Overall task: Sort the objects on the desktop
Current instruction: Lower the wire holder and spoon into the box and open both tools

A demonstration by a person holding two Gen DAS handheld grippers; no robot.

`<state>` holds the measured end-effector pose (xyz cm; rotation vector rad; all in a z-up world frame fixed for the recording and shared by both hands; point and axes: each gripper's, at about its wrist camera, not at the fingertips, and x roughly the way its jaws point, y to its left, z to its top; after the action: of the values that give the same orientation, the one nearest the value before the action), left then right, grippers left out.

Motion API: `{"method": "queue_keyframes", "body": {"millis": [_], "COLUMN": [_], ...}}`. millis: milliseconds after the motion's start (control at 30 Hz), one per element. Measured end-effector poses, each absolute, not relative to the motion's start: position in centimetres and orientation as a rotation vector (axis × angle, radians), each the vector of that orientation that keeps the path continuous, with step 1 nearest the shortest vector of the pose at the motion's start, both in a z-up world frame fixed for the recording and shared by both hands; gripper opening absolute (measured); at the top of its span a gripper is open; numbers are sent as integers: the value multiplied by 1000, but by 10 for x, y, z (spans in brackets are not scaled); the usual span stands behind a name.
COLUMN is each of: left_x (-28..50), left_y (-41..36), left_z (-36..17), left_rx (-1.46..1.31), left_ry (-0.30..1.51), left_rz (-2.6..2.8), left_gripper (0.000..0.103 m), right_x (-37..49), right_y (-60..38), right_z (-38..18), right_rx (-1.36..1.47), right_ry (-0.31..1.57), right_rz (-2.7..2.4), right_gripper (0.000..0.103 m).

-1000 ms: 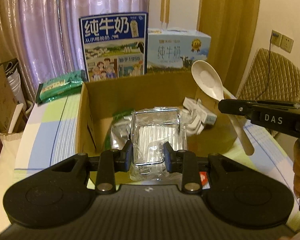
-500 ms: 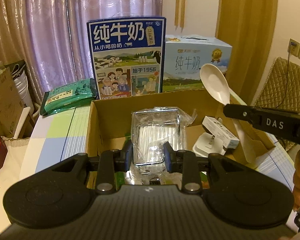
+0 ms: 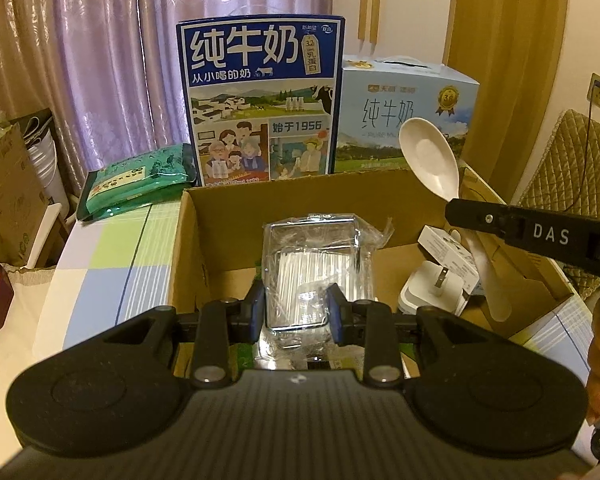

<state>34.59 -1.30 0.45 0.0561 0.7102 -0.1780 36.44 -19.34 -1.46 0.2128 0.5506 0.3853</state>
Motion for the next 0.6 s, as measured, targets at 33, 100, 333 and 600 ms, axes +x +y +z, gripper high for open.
{"method": "queue_keyframes", "body": {"millis": [33, 100, 333, 600], "left_x": [346, 347, 348, 349], "left_y": [-13, -13, -8, -7], "left_z": [5, 5, 5, 4], "left_rx": [54, 50, 50, 56], "left_ry": [706, 700, 688, 691], "left_rz": [-179, -179, -156, -154], "left_gripper": [27, 28, 41, 41], "right_x": [364, 364, 365, 368], "right_y": [-193, -193, -193, -190], "right_z": [-15, -15, -18, -28], "right_rx": [213, 213, 225, 250], "right_ry": [549, 549, 562, 583], "right_rz": [385, 386, 388, 392], "right_gripper": [1, 1, 1, 2]}}
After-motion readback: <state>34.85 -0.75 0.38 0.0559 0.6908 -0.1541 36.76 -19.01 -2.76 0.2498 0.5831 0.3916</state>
